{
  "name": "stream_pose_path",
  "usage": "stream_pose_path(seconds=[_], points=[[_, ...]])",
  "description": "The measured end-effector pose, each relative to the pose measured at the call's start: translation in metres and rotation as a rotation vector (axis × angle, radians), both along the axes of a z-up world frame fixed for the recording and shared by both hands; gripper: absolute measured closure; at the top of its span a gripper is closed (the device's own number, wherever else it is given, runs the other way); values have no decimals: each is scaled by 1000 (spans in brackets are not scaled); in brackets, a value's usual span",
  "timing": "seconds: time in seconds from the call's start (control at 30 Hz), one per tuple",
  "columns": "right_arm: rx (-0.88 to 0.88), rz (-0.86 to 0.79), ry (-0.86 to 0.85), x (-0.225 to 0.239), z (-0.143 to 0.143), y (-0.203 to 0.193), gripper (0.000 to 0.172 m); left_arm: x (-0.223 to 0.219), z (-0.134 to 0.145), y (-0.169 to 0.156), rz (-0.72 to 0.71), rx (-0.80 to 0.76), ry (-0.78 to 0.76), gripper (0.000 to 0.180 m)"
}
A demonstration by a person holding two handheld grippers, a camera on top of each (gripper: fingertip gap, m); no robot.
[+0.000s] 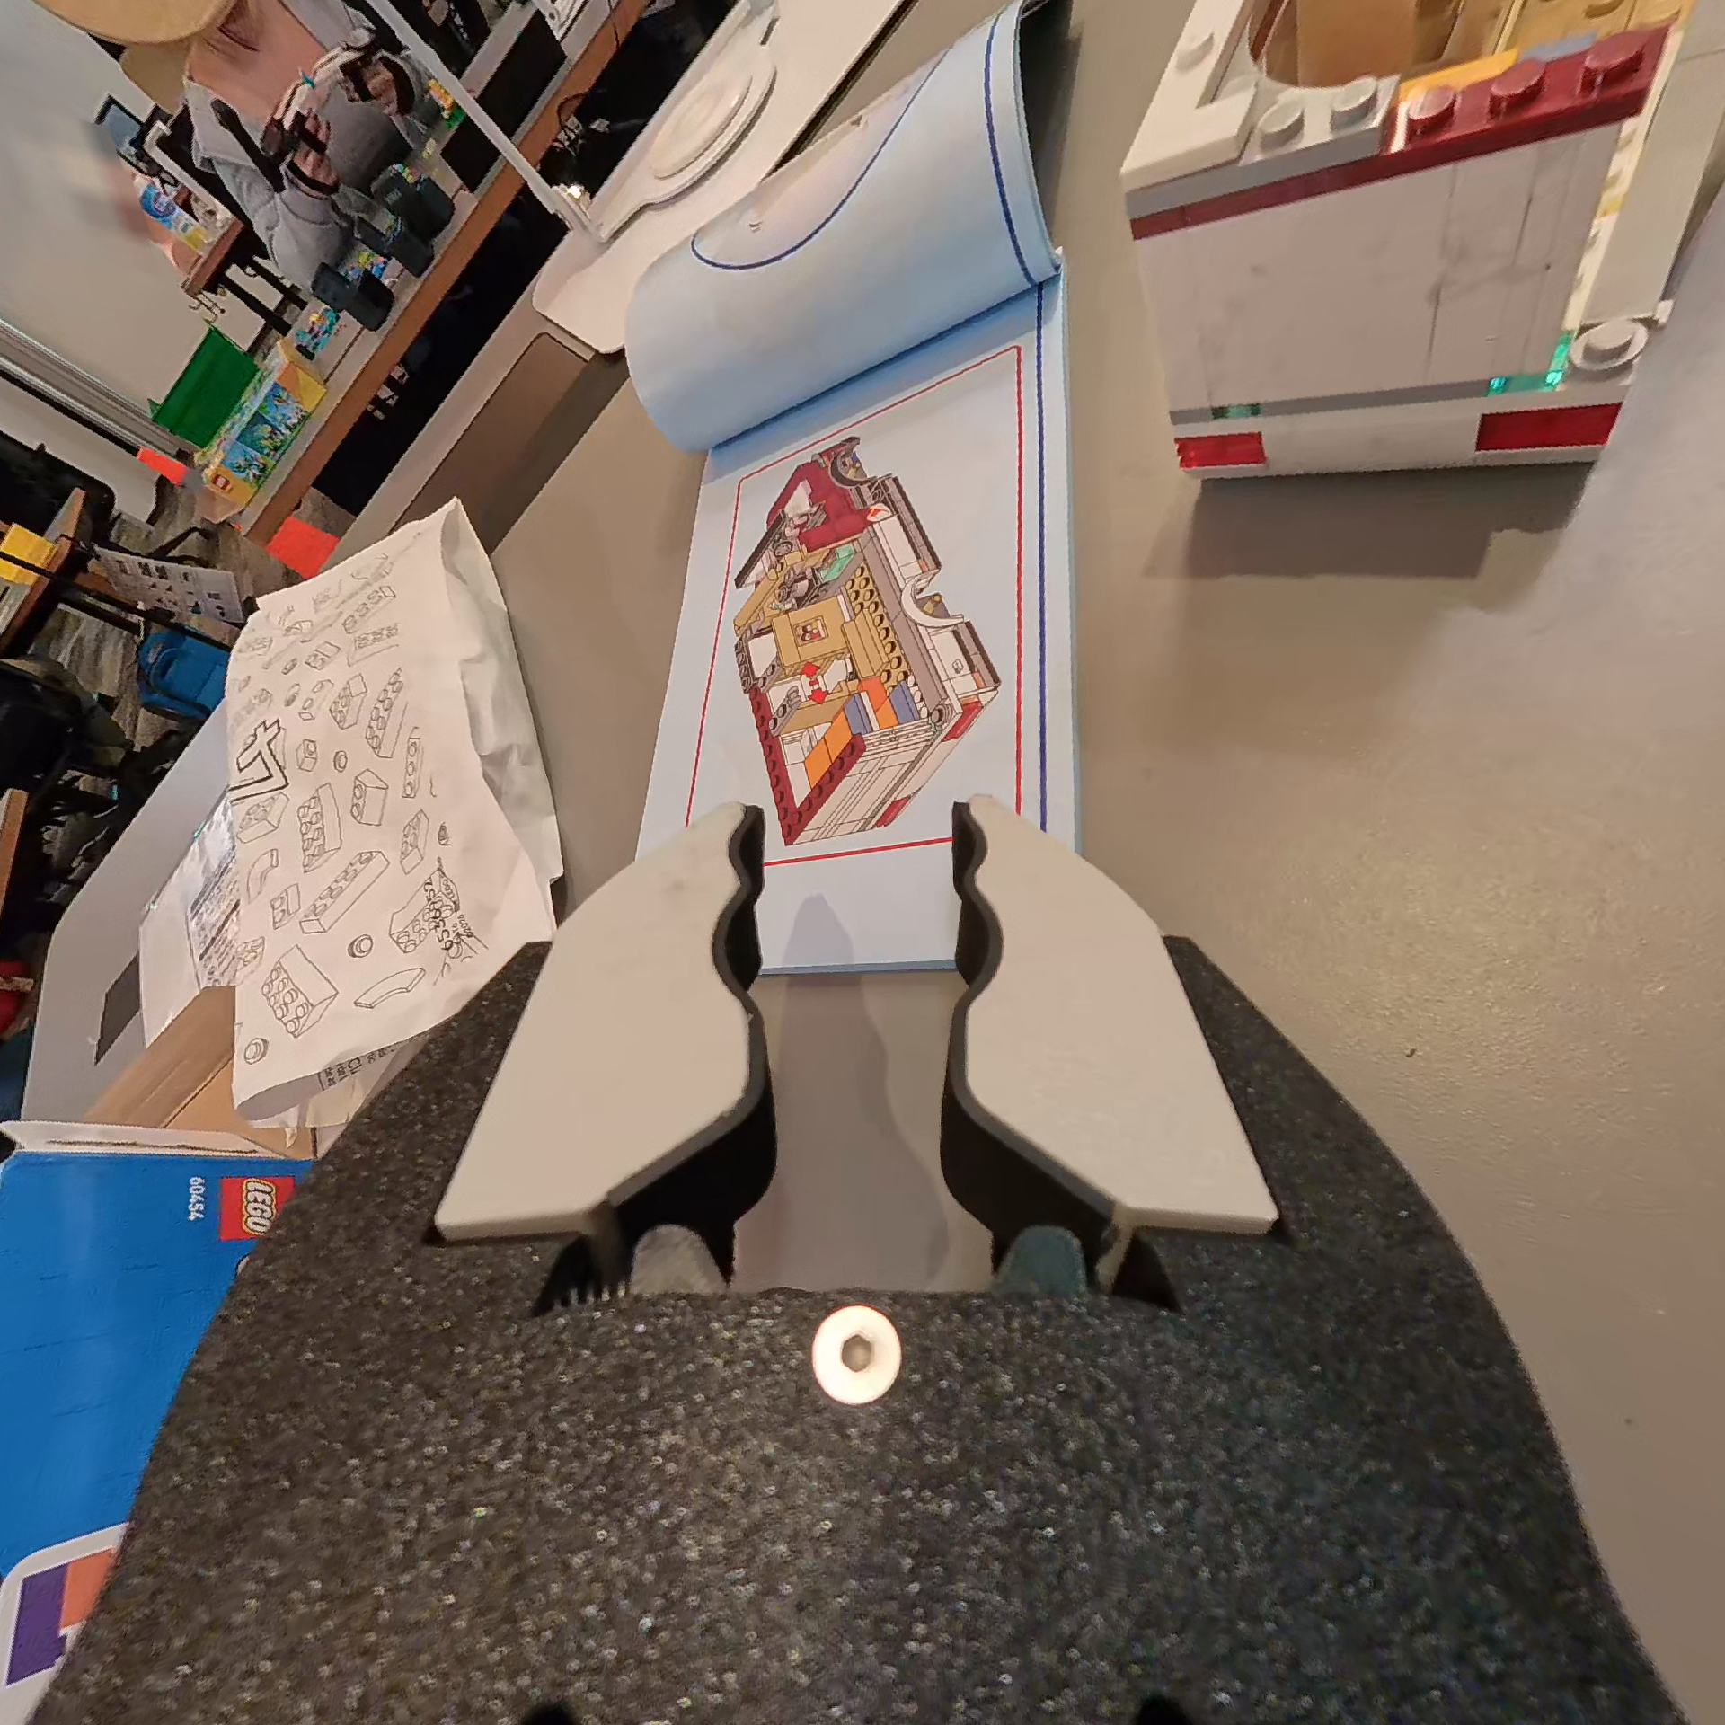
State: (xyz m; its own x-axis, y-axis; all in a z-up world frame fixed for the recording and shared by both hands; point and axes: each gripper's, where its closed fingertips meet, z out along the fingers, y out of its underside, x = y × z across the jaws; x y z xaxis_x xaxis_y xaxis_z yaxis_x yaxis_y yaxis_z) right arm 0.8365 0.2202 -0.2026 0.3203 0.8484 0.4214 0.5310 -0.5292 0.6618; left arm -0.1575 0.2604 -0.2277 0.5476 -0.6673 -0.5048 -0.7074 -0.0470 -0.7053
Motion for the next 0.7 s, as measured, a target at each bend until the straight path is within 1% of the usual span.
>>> stream_pose_path(seconds=[0.03,0.07,0.17,0.27,0.33,0.37,0.47,0.53,0.57,0.63,0.7], points=[[37,2,-15,1,10,0,111,0,0,0,-1,-1,0,142],[82,15,-37,3,21,0,114,0,0,0,-3,0,0,142],[221,72,-94,-1,64,-9,114,2,0,-2,-18,7,3,142],[293,98,-121,-17,110,-46,112,3,0,-5,-38,7,3,142],[303,85,3,-44,121,-84,114,4,0,-6,-50,7,3,142],[299,53,81,-59,123,-107,113,4,0,-7,-54,5,3,142],[291,-168,340,-101,118,-183,113,5,-1,-7,-62,-4,3,144],[297,-295,488,-126,111,-222,113,5,-1,-7,-64,-15,0,144],[294,-331,538,-135,105,-236,113,5,-2,-7,-65,-22,-3,144],[237,-346,558,-144,87,-260,113,5,-2,-7,-66,-31,-6,144],[149,-322,511,-146,66,-276,114,5,-2,-7,-66,-30,-5,144]])
